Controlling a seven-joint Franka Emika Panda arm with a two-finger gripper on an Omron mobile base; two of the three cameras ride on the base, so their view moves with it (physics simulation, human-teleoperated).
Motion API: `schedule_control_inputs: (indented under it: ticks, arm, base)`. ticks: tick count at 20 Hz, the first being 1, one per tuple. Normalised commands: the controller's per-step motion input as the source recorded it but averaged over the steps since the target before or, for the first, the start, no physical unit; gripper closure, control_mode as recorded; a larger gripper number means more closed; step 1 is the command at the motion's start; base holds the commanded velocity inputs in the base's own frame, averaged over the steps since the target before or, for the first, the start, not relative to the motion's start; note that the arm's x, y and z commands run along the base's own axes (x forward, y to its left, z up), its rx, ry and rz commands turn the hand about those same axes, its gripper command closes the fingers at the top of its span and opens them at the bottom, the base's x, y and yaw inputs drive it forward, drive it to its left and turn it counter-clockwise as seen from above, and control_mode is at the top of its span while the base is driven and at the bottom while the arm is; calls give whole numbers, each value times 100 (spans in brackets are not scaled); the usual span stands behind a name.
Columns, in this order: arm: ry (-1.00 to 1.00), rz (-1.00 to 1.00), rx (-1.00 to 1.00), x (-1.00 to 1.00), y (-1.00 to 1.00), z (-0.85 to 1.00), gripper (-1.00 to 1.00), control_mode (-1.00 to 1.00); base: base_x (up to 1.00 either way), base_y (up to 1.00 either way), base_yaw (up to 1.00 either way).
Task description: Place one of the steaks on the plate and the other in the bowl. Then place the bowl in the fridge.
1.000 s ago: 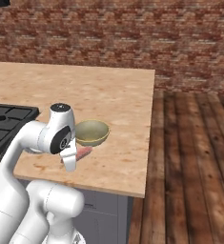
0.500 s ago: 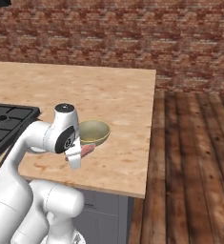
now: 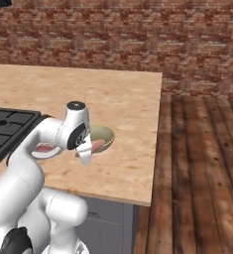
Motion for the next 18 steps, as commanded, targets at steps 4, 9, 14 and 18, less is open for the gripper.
schedule_control_inputs:
  ticks: [4,9,14,18]
  arm:
    - [0,1,0,57,0,11,100,-100]
    - [0,1,0,58,0,14,100,-100]
    - [2,1,0,52,0,2,100,-100]
    - [9,1,0,63,1,-32,100,-100]
  base:
    - [0,0,0]
    - [0,0,0]
    - [0,0,0]
    - [0,0,0]
